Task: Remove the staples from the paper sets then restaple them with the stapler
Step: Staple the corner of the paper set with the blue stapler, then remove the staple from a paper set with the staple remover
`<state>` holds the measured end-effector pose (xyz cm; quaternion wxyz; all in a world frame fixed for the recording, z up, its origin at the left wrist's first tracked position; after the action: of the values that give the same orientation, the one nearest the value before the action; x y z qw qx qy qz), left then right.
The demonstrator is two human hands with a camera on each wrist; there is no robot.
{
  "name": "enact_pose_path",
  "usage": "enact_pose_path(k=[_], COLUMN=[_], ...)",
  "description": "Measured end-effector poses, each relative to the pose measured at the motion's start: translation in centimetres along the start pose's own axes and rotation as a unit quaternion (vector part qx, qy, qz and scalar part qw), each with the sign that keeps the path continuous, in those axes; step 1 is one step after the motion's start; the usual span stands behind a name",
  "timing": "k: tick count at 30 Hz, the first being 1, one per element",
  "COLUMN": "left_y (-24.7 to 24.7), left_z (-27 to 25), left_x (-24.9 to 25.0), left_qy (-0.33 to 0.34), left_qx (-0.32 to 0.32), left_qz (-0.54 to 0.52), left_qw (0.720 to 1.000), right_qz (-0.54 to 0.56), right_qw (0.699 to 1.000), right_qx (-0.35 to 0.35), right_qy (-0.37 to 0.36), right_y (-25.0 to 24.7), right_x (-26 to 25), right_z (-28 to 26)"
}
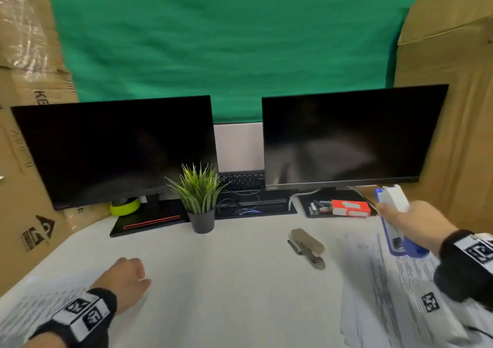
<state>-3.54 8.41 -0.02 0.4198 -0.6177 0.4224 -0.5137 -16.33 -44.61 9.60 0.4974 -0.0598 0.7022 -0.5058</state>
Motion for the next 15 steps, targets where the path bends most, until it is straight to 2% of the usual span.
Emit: enact_pose_path(k=[3,5,9,11,15], left_y=[-0.3,-0.1,0.7,0.5,0.4], left_z=[0.0,-0.7,-2.1,-2.5,-2.5], left_x=[-6.1,-8.6,-10.8,-11.3,-11.7], left_qy=[-0.092,-0.107,-0.108,-0.114,-0.122], left_qx=[-0.012,-0.026,-0.053,-0.044,-0.028], left_qz=[0.064,0.074,0.086,0.091,0.108], left_qw=[0.994,0.991,0.989,0.988,0.986], right_qz=[0.039,0.049,-0.107,-0.179,-0.267], right_qw=[0.987,0.972,0.937,0.919,0.911], right_qx=[-0.145,-0.206,-0.282,-0.292,-0.256], right_qy=[-0.061,-0.101,-0.178,-0.197,-0.182], right_y=[8.5,13.9,22.6,25.4,27.9], right_x=[-5.2,-8.1,-12.0,-12.9,-13.1], right_z=[-3.9,-5.6,-7.4,-7.4,-5.0])
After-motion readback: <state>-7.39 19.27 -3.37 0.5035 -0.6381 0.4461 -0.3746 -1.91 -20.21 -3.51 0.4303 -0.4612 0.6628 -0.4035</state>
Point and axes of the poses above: each hand's wrist, its own z-axis towards the middle knuckle, its own y-axis out of the palm, x = y × z, the point moved 8 cm from there along z, towards the middle knuckle
